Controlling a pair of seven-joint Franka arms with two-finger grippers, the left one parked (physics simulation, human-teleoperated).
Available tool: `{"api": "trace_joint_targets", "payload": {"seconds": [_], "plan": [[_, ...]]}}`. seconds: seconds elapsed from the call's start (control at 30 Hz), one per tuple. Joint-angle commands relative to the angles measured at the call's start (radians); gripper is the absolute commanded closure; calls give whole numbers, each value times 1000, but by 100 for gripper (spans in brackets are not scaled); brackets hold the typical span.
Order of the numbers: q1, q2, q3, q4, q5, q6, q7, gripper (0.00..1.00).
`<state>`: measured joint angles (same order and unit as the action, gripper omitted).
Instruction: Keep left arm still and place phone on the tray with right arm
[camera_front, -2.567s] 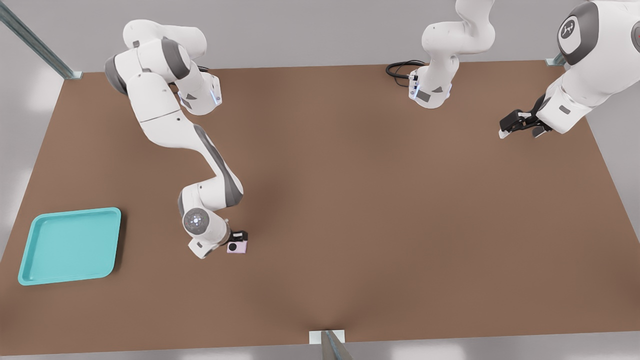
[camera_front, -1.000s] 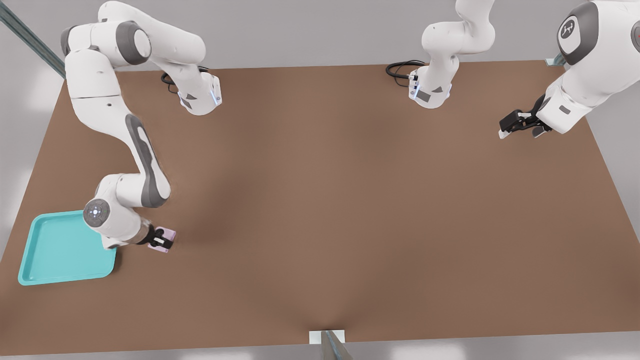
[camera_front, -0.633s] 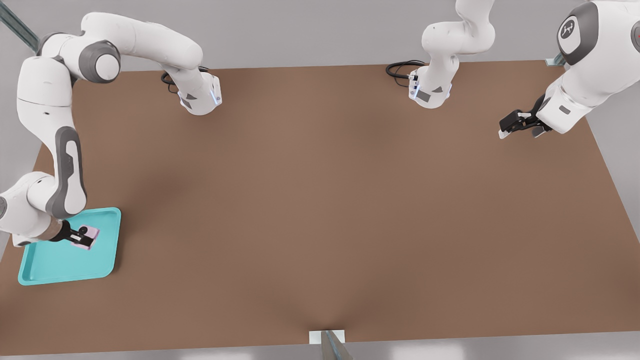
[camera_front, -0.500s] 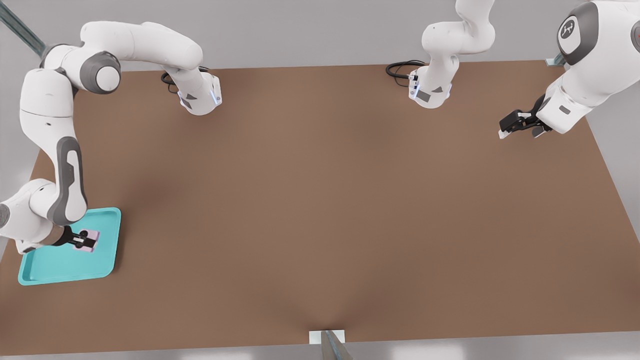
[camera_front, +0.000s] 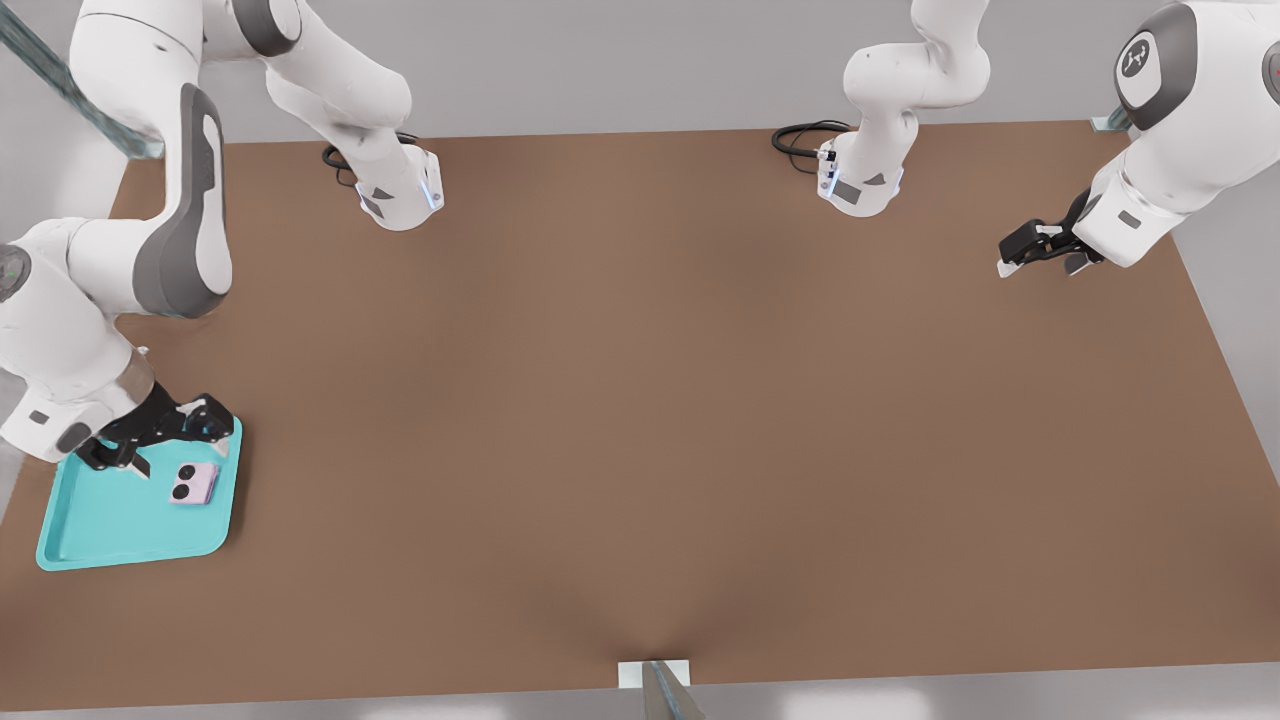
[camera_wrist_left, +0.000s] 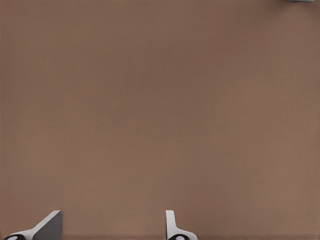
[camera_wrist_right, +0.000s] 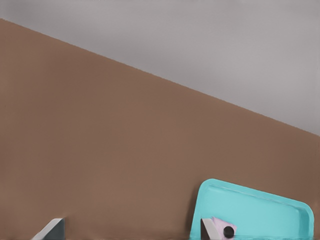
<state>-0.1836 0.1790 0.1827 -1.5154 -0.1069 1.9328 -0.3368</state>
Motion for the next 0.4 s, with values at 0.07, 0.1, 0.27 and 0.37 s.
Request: {"api": "trace_joint_targets", "payload": {"seconds": [0.07,0.1,0.27,0.37], "plan": [[118,-142,-123,-109,39,-193,312,0],[145,-136,-137,-106,47,-206,312,0],[214,0,-195,64,49,-299,321,0],[220,7,-198,78,49,-305,328,0]]}}
